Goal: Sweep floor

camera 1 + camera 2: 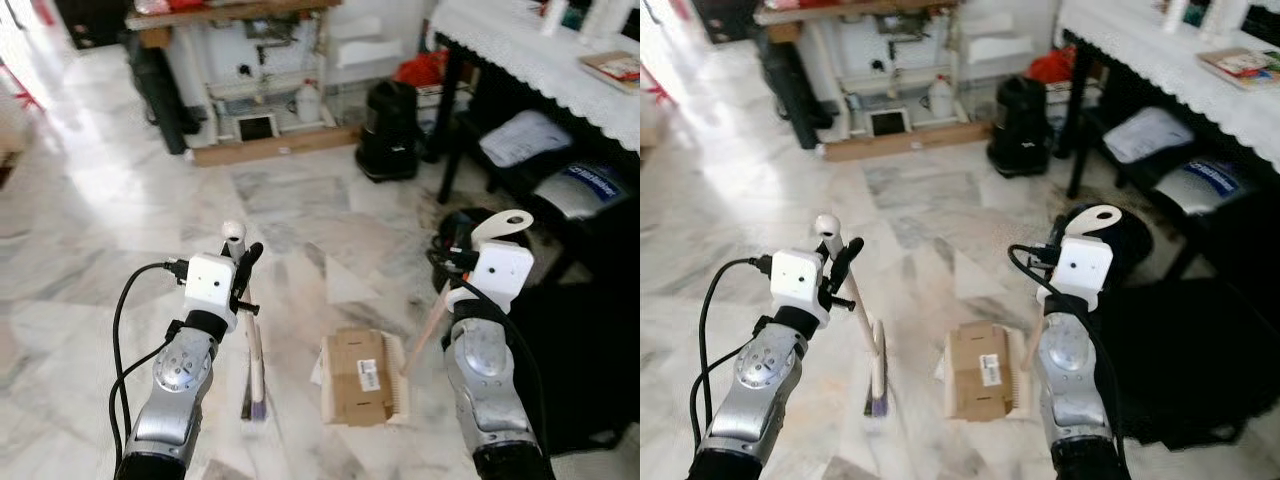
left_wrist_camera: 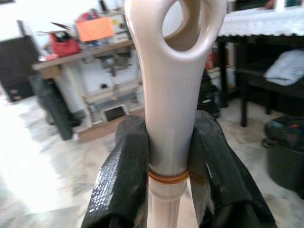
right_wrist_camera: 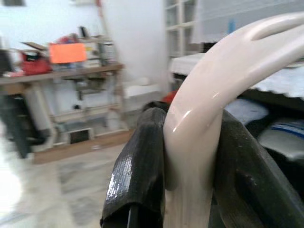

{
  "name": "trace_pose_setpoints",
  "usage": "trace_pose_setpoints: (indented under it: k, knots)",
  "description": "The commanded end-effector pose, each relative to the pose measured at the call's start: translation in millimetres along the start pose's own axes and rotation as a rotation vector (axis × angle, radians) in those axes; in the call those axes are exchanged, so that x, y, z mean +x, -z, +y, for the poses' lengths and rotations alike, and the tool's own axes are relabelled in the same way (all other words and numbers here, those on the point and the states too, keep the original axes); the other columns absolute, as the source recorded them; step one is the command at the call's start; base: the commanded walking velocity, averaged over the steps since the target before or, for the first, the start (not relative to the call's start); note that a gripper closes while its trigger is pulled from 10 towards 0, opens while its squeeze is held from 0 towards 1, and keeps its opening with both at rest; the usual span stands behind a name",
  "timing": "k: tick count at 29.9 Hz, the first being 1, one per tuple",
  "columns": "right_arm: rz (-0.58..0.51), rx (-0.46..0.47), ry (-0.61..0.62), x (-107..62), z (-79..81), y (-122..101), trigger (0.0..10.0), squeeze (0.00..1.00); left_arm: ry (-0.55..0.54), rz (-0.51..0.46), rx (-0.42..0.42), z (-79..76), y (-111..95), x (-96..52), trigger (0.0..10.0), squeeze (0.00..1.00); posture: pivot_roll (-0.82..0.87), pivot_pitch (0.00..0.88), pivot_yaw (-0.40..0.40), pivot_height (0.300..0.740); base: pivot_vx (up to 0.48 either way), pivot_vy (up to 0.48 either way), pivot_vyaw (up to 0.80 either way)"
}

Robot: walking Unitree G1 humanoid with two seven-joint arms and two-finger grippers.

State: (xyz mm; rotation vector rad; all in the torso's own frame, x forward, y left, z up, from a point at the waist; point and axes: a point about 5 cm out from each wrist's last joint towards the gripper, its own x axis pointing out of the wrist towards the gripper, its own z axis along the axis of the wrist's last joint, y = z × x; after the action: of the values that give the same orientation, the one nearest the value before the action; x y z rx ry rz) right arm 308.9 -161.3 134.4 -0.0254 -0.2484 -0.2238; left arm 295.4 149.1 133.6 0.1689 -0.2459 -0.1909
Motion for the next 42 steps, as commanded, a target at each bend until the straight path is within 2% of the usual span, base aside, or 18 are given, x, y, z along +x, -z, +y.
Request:
trace_pose_setpoints:
  k: [1,30,36,42]
  knots:
    - [-0.064,0.019,0.001,3.8,1.2,-15.4,10.0,0.00,-0.006,-0.032,0.040,3.6,-4.5,-0.2,10.0,0.00,0.08,0.000,0.063,0.740,0.000,0.000,0.80]
    - [-0.045,0.015,0.003,6.7,-2.8,-13.5,10.0,0.00,-0.011,-0.012,0.034,-1.5,2.4,-0.8,10.0,0.00,0.08,0.000,0.044,0.740,0.000,0.000,0.79]
    - [-0.030,0.042,-0.012,8.1,0.6,-11.9,10.0,0.00,-0.016,0.000,0.025,-0.8,3.5,0.0,10.0,0.00,0.09,0.000,0.043,0.740,0.000,0.000,0.00]
    - [0.006,0.074,-0.019,8.5,2.2,-8.0,10.0,0.00,-0.022,0.008,0.025,2.5,4.5,-0.2,10.0,0.00,0.09,0.000,0.044,0.740,0.000,0.335,0.00]
